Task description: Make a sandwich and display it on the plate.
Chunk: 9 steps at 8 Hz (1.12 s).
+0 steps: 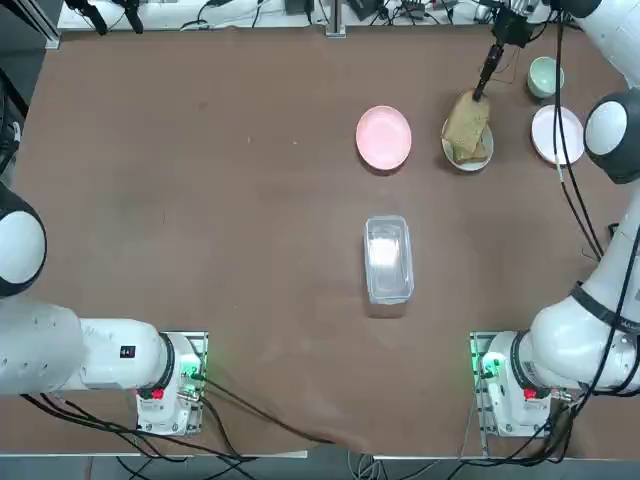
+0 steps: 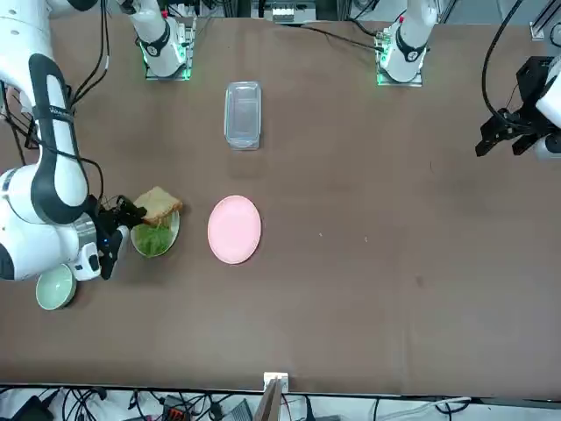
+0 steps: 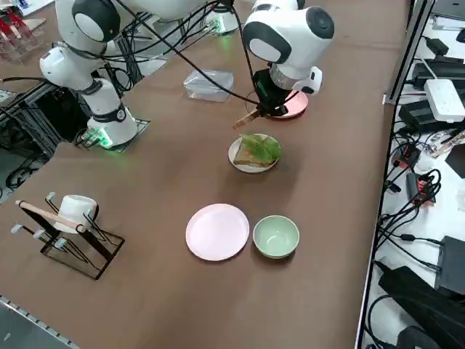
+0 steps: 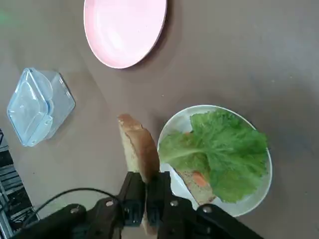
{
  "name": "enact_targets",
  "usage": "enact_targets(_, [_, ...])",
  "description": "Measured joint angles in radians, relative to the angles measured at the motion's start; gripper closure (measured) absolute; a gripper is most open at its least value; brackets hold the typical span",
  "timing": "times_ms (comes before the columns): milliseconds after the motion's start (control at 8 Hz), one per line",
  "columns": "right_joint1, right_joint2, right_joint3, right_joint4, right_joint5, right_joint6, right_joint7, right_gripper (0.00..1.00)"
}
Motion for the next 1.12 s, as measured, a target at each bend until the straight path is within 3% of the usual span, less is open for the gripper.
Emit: enact_targets(1125, [0.009, 0.051, 0.005, 0.071, -0.145, 0.014, -0.195, 0.94])
